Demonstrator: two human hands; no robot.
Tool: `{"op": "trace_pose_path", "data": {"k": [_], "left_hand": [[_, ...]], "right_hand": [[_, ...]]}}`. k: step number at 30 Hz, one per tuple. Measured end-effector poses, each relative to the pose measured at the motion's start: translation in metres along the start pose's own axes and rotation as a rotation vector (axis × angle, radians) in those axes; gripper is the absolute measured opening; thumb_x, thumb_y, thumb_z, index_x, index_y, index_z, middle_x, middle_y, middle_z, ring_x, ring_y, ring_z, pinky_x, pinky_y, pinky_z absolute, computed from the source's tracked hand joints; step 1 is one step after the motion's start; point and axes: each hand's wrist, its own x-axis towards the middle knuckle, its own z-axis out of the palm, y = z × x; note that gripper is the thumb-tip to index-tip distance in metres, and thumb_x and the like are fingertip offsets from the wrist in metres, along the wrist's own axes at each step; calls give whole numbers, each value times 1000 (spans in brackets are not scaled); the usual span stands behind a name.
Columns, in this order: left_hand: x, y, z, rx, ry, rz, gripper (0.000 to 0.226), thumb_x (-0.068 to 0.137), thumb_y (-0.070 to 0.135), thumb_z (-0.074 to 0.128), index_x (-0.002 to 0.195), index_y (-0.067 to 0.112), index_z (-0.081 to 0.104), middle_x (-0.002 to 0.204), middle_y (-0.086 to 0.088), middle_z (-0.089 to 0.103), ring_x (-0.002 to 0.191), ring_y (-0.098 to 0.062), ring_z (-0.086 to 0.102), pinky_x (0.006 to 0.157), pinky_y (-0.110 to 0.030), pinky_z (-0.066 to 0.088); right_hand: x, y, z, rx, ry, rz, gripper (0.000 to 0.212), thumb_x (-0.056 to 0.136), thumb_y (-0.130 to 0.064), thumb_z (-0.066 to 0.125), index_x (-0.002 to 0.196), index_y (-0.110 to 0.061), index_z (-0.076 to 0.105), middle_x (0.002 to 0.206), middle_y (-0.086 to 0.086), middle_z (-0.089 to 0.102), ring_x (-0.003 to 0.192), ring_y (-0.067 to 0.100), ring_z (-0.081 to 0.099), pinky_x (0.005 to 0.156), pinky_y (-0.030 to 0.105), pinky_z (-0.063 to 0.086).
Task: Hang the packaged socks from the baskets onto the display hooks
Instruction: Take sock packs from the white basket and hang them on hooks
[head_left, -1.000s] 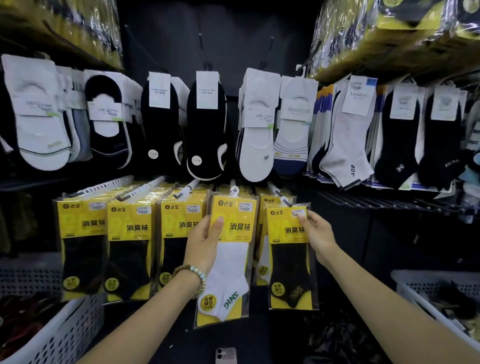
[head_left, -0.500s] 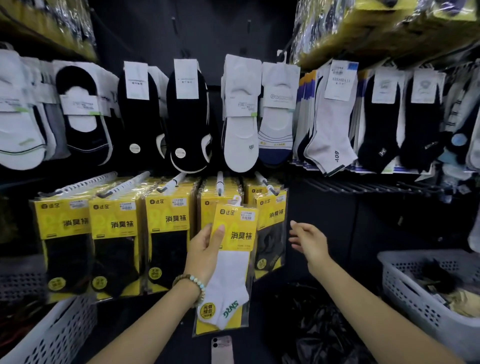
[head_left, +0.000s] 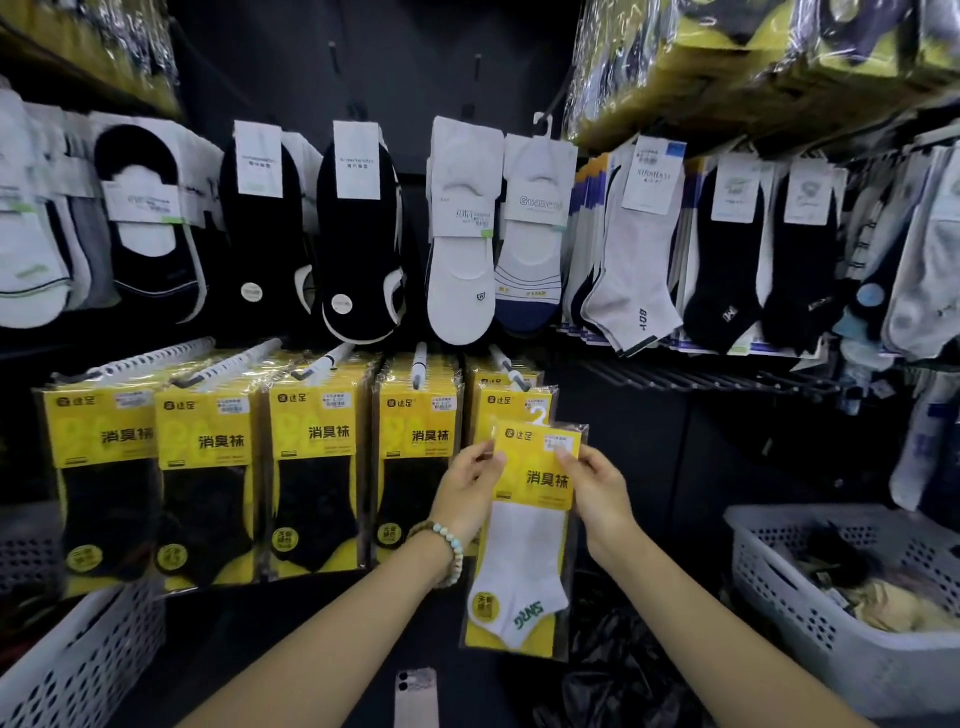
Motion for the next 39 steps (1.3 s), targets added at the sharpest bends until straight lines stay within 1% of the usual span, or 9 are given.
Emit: {"op": "trace_pose_path", "data": {"k": [2,6,12,16,20,24,29,34,39], "left_hand": [[5,3,4,28,-50,-34,50,94,37,49,139,22,37,125,5,51,116,-11,48,102,-33,40],[16,8,9,1,-44,-24,56,94,39,47,145,23,29,138,0,45,125,-15,42,106,-36,35],[29,-4,4,-55,11,-11,61,93,39,48,146,22,22,141,-2,45,122,-14,47,104,-33,37],[32,-14,1,-26,38,-3,68,93,44,44,148,29,6,148,1,33,127,-11,38,94,-23,30],[36,-22,0,-6,1,-5,62,95,43,41,147,31,12,153,4,21,137,-12,26,100,-26,26],[31,-30,-5,55,-35,-7,63,95,42,42,149,25,13,150,5,27,111,4,39,92,-20,30],[6,-38,-22,192,-61,-22,60,96,38,43,148,21,19,147,1,33,112,-2,39,89,-20,33],[-60,-73,-65,327,-123,-91,53,93,42,45,142,24,31,136,6,45,116,-7,46,89,-20,36],[-170,-158,-110,344,-104,-373,44,94,33,48,135,20,40,122,3,52,108,-9,50,82,-11,37]], "right_hand": [[10,-6,-4,-27,38,-55,5,92,-17,61,95,-15,65,93,6,73,80,16,70,62,24,56],[34,-22,1,-109,-6,-148,6,94,-13,59,94,-12,65,88,4,71,77,12,68,66,25,56],[58,-21,21,-198,-56,-161,9,94,-11,57,100,-8,63,83,1,70,72,9,66,61,22,56],[66,-7,29,-252,0,-124,14,95,-16,57,101,-4,62,94,11,69,83,20,64,79,39,55],[69,4,33,-242,109,-100,17,91,-25,63,101,-12,61,96,4,67,85,14,63,69,23,51],[63,13,24,-343,131,-77,28,90,-25,65,112,-12,55,114,7,63,101,16,60,82,26,48],[26,17,8,-460,21,-71,50,93,-27,60,137,-13,41,139,3,47,121,18,49,88,23,38],[-53,62,2,-553,-228,-3,45,94,-22,59,135,-12,45,136,2,48,119,14,50,90,21,39],[-149,169,3,-615,-389,297,40,93,-21,60,130,-7,50,125,3,53,112,13,52,86,16,39]]}}
